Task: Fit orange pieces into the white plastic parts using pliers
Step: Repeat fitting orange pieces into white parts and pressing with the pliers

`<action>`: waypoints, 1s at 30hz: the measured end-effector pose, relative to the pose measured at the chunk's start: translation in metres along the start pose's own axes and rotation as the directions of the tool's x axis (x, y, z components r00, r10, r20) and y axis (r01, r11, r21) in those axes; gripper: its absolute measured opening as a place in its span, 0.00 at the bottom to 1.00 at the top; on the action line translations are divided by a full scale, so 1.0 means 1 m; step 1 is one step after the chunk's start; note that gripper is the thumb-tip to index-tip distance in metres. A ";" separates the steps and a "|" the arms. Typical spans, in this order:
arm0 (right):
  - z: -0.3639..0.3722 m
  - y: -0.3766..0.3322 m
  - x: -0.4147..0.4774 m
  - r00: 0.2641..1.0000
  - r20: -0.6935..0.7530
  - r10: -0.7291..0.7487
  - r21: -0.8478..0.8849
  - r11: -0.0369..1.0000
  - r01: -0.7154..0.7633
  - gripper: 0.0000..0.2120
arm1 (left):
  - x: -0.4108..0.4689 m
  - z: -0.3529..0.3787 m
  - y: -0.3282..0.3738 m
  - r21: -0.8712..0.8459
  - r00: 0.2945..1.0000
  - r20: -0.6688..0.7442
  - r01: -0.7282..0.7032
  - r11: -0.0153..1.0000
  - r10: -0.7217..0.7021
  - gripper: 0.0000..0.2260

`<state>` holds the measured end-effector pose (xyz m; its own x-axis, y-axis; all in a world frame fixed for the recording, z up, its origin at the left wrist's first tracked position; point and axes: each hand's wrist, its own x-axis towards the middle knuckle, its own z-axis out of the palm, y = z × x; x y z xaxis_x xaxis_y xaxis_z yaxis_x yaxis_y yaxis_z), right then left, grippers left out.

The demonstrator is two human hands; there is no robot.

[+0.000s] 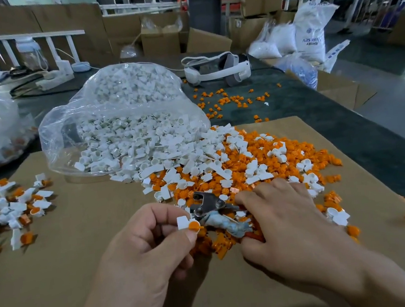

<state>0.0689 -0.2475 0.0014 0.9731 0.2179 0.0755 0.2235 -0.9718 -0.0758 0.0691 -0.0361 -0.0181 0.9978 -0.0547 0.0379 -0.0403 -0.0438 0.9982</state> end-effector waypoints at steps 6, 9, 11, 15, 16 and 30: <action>-0.008 0.008 0.000 0.999 0.013 -0.044 0.067 0.997 0.043 0.25 | 0.000 0.000 0.001 -0.006 1.000 -0.009 -0.017 1.000 0.017 0.10; -0.011 0.005 -0.002 0.996 -0.068 -0.061 0.100 0.993 0.068 0.18 | -0.002 -0.001 0.002 -0.028 1.000 -0.022 -0.022 0.999 0.021 0.09; -0.017 0.003 -0.006 0.991 -0.127 -0.040 0.165 0.984 0.061 0.18 | -0.001 -0.001 0.002 -0.046 0.999 -0.037 -0.034 0.998 0.032 0.08; -0.027 0.004 -0.012 0.978 -0.206 0.030 0.217 0.976 0.016 0.24 | -0.001 -0.002 0.001 -0.110 0.997 -0.053 -0.064 0.992 0.059 0.13; -0.028 0.003 -0.013 0.982 -0.190 0.023 0.192 0.981 0.015 0.23 | -0.001 -0.002 0.002 -0.123 0.996 -0.058 -0.076 0.989 0.070 0.15; -0.034 -0.002 -0.019 0.983 -0.016 -0.185 0.157 0.970 0.186 0.26 | -0.001 0.000 0.005 -0.124 0.971 -0.019 -0.241 0.963 0.240 0.07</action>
<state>0.0482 -0.2532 0.0338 0.9137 0.3928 0.1038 0.4062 -0.8880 -0.2155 0.0682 -0.0365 -0.0130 0.9597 -0.0451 0.2775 -0.2724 0.0946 0.9575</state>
